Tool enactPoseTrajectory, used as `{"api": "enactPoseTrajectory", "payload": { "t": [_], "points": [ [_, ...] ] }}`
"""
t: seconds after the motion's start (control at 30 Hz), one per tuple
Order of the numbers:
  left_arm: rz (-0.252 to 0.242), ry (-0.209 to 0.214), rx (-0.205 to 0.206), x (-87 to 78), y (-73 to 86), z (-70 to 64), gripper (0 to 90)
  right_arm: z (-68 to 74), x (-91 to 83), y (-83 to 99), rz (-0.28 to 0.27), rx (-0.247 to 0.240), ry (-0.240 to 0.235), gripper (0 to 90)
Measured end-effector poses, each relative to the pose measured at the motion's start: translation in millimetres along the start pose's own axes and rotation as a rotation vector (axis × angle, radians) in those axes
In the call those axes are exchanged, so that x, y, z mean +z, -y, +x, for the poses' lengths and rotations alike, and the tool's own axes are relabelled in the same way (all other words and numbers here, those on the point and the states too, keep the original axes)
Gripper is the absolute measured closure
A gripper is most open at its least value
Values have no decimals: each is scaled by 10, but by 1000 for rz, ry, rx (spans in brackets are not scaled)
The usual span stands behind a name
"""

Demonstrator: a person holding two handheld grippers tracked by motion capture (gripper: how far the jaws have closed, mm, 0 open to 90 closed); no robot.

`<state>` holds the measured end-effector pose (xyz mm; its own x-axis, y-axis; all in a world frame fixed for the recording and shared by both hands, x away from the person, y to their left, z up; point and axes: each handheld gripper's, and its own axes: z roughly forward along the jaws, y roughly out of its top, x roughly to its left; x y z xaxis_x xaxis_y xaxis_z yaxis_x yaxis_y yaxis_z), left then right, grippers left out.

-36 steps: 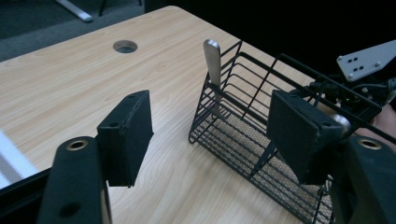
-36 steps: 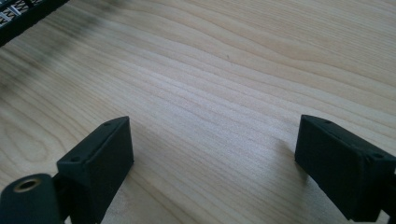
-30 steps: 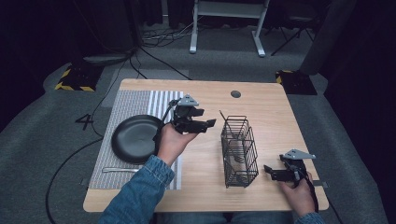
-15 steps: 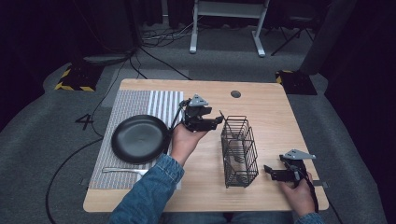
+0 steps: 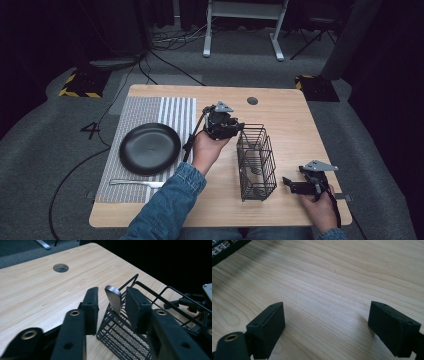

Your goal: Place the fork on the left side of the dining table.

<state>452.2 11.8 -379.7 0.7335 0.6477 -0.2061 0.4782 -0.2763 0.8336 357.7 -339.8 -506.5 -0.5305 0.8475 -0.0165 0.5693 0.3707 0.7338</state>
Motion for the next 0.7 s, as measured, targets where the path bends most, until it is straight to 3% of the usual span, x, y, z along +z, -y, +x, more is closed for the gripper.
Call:
{"api": "enactPoseTrajectory", "payload": {
  "t": [0.13,0.23,0.4,0.57,0.7],
  "points": [
    [10,6,7,-10,-18,-16,749,0,0,0,0,0,0,139],
    [11,32,-7,-26,-30,-18,768,0,0,0,-1,1,0,139],
    [-1,63,9,-99,-74,-75,857,1,-1,0,-1,0,-3,144],
    [14,27,76,-164,-140,-203,863,1,-1,1,-1,0,-2,144],
    [9,34,80,-231,-194,-246,863,1,-2,1,-1,-1,-2,144]
  ]
}}
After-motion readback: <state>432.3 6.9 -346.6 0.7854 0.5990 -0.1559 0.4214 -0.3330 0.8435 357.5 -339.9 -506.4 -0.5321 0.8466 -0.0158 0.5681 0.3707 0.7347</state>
